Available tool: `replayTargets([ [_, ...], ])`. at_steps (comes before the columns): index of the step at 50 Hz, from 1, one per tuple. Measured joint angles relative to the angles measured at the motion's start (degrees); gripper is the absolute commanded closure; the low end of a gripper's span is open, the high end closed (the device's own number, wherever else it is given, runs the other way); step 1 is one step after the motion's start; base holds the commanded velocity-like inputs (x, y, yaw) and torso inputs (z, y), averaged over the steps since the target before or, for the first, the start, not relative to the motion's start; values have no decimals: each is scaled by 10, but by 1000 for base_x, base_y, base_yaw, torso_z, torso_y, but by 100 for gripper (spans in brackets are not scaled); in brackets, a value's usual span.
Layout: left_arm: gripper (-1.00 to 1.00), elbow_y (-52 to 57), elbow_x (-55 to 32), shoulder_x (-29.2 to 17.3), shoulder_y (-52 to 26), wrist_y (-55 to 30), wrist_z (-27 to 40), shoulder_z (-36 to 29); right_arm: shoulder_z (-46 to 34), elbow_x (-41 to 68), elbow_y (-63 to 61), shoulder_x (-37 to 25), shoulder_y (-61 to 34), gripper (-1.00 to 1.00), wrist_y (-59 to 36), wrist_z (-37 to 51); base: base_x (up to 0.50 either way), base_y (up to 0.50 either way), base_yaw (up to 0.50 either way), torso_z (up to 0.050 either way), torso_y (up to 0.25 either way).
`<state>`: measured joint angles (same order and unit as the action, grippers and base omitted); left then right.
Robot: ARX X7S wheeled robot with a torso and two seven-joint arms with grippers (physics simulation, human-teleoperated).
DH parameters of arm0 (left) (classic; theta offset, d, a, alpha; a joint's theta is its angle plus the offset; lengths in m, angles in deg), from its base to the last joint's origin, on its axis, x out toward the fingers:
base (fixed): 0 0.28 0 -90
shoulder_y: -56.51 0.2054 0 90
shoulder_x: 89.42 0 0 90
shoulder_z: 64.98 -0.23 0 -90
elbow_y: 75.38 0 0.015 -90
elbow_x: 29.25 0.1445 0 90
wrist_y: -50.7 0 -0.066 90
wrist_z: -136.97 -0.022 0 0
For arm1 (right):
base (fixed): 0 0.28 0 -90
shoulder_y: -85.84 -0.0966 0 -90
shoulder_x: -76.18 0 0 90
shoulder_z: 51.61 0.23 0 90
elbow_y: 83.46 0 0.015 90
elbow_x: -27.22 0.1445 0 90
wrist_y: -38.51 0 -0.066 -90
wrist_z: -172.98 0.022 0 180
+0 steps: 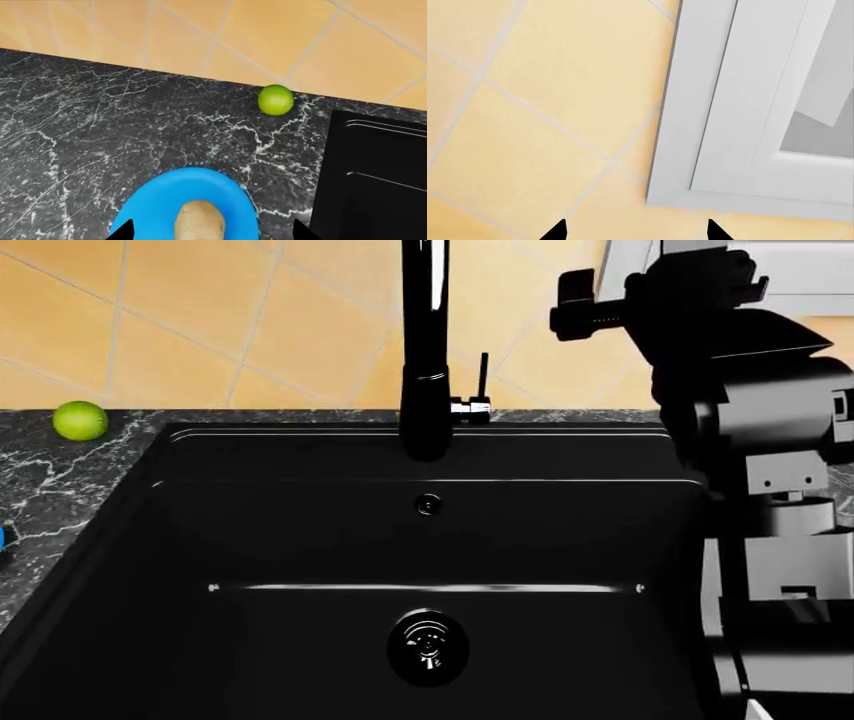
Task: Pick the potato from the counter and place it in the sink. Then turn on the sink faucet.
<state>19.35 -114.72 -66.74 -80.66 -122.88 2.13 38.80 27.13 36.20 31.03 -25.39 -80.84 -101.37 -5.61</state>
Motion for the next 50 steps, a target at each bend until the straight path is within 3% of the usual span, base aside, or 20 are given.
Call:
replayTargets([
  [18, -100, -22, 76, 0, 17, 56, -64, -61, -4, 3, 2, -1, 1, -100, 3, 1, 0, 0, 0, 0, 0],
  [50, -100, -56, 145, 6, 38, 111, -122, -113, -8, 10, 9, -2, 3, -100, 12, 2, 0, 0, 0, 0, 0],
])
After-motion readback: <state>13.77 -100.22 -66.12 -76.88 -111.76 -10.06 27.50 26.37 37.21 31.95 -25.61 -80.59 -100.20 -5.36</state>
